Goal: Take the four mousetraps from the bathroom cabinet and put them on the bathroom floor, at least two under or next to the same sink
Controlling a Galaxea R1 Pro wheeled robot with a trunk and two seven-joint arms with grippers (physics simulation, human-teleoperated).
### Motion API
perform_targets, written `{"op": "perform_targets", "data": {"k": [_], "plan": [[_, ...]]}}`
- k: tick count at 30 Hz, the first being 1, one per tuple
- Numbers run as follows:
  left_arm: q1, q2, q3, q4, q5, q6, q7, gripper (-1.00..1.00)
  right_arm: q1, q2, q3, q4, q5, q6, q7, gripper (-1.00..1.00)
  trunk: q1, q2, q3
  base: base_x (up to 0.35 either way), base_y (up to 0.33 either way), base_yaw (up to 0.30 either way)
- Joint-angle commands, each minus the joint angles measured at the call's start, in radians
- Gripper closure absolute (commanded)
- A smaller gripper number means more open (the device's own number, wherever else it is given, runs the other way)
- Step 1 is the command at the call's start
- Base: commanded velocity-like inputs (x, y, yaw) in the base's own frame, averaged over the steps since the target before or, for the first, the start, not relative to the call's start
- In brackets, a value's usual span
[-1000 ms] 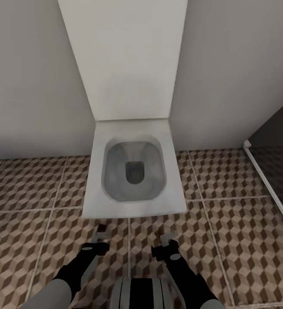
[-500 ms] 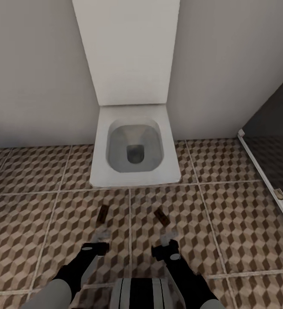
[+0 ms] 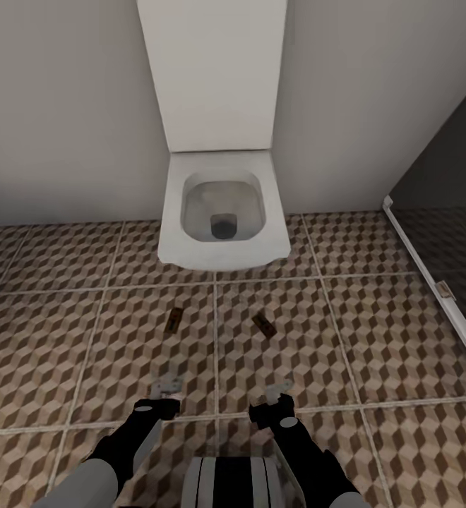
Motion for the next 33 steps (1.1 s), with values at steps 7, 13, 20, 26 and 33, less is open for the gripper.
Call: {"op": "perform_targets", "data": {"k": [7,13,20,26,33], "plan": [[0.0,0.001,-0.008,-0.002,0.011,0.004,0.01,-1.0,0.0,0.0,0.002,-0.002,0.009,0.008,-0.004,-1.0,-0.001,0.0,-0.001,-0.175,0.0,0.0],[0.0,0.001,-0.008,-0.002,0.011,0.004,0.01,-1.0,0.0,0.0,0.002,-0.003,0.009,0.008,-0.004,-1.0,-0.001,0.0,-0.001,-0.026,0.0,0.0],[0.0,0.001,-0.008,-0.003,0.011,0.005,0.01,-1.0,0.0,0.0,0.002,-0.003,0.009,0.008,-0.004,-1.0,-0.002,0.0,0.011,-0.003,0.0,0.0],[0.0,0.001,-0.008,-0.003,0.011,0.006,0.01,-1.0,0.0,0.0,0.002,-0.003,0.009,0.008,-0.004,-1.0,-0.005,0.002,0.034,0.0,0.0,0.0],[0.0,0.003,-0.008,-0.003,0.011,0.007,0.012,-1.0,0.0,0.0,0.0,-0.011,0.01,0.008,-0.004,-1.0,-0.008,0.003,0.061,0.0,0.0,0.0]]}}
